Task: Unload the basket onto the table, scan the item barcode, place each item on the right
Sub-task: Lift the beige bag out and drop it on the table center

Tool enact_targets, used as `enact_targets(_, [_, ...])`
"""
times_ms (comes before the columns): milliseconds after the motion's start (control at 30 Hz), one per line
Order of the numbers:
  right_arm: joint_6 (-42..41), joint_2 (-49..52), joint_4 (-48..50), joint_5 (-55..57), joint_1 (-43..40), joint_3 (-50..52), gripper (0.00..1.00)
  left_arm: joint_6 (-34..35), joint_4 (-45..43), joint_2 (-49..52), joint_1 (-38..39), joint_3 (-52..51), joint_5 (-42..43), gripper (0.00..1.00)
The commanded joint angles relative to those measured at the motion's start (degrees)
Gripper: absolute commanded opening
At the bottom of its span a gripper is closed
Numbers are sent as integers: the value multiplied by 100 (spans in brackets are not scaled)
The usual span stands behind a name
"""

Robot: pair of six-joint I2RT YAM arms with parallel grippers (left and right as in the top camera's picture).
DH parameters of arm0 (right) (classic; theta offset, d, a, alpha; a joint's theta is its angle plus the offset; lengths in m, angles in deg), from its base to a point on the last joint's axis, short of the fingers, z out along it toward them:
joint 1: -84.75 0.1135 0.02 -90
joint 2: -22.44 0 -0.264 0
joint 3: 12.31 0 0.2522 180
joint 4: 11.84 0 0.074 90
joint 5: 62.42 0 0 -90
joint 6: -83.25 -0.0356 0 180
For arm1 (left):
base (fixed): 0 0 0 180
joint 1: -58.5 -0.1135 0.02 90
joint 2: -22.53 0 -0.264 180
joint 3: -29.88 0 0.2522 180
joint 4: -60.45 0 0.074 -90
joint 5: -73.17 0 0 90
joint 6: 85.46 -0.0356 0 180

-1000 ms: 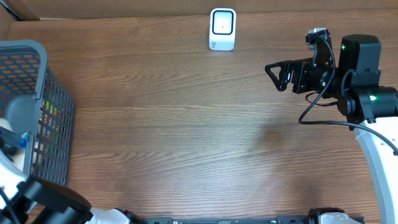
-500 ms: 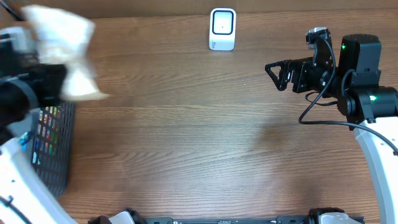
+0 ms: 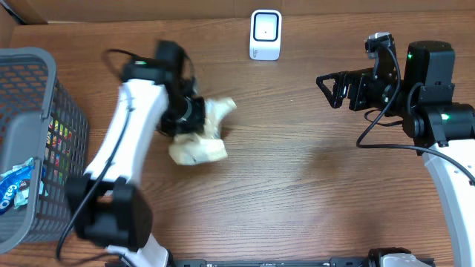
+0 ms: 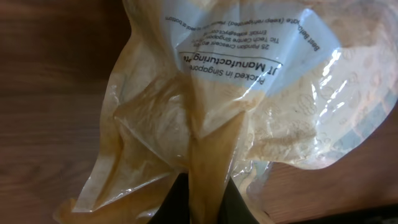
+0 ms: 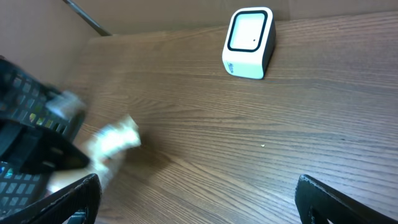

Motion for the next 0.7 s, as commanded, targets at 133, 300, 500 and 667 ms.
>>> enact_targets(133, [2,-20,2,-31,22,-173,100,1196,-1047,1099,1080,-247,-737,4])
enact_targets(300, [2,-20,-37,-31,22,-173,100,1165,-1193,1064,1106,-31,-907,74])
enact_targets(500, [4,-20,-55,-31,22,-173,100,1003,343,691,992,1714,-1751,83])
enact_targets(667, [4,-20,-61,-31,22,-173,100,859,1460,-59,439,3593,-2610,100])
